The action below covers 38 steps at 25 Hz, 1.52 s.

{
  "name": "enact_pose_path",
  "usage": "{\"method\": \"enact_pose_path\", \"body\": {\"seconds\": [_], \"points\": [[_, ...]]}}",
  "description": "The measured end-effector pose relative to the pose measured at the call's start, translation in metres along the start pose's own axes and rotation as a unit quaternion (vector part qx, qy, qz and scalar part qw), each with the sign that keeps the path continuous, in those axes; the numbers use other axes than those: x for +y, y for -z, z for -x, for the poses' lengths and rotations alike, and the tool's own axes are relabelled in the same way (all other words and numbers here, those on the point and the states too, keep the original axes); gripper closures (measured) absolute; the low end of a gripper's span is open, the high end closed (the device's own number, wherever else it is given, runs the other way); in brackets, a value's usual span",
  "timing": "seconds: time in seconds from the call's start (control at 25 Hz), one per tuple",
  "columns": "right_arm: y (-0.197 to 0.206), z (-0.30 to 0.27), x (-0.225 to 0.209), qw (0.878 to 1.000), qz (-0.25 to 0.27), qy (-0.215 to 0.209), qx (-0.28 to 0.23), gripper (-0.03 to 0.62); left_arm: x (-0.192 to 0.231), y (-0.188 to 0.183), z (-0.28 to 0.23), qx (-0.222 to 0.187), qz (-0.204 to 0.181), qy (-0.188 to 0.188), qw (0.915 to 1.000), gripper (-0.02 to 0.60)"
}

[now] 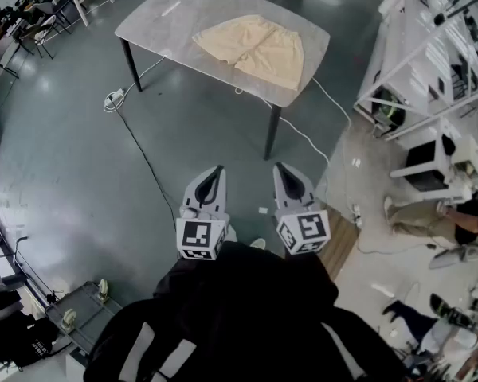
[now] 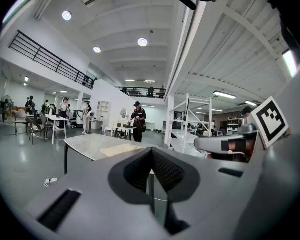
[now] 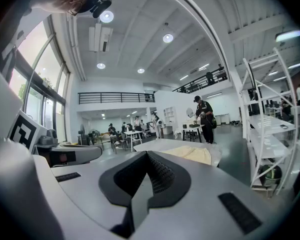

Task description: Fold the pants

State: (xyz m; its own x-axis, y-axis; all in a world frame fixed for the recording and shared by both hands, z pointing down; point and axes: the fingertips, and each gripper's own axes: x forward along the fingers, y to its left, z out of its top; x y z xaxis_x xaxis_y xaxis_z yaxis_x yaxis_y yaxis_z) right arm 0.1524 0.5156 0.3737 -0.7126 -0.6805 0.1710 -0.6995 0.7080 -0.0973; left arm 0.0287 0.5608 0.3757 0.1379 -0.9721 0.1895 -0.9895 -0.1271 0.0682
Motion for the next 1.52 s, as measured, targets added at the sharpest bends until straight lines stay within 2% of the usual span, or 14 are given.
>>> {"method": "enact_pose_path", "body": {"seconds": [0.48,0.76,0.96,1.08,1.52], "points": [[0.000,-0.056,0.004,0.999,-0.026,0.038,-0.001,0.591,0.054,-0.006,-0.033,0.004,0.005,0.031,0.9995,0.580],[-0.012,-0.073,0.010,0.998,-0.039,0.045,-0.014,0.591,0.073,0.001,-0.042,0.013,0.049,0.044,0.9977,0.578],[-0.015,-0.097,0.006,0.999,-0.026,0.041,-0.017,0.591,0.083,0.002,-0.059,0.019,0.025,0.056,0.9979,0.580],[-0.014,-0.121,0.005,1.000,-0.005,0.024,-0.013,0.591,0.096,-0.003,-0.077,0.015,0.004,0.052,0.9985,0.578],[-0.021,-0.224,-0.072,1.000,-0.010,0.018,0.008,0.591,0.143,-0.012,-0.193,0.031,-0.002,0.016,0.9994,0.580]]}}
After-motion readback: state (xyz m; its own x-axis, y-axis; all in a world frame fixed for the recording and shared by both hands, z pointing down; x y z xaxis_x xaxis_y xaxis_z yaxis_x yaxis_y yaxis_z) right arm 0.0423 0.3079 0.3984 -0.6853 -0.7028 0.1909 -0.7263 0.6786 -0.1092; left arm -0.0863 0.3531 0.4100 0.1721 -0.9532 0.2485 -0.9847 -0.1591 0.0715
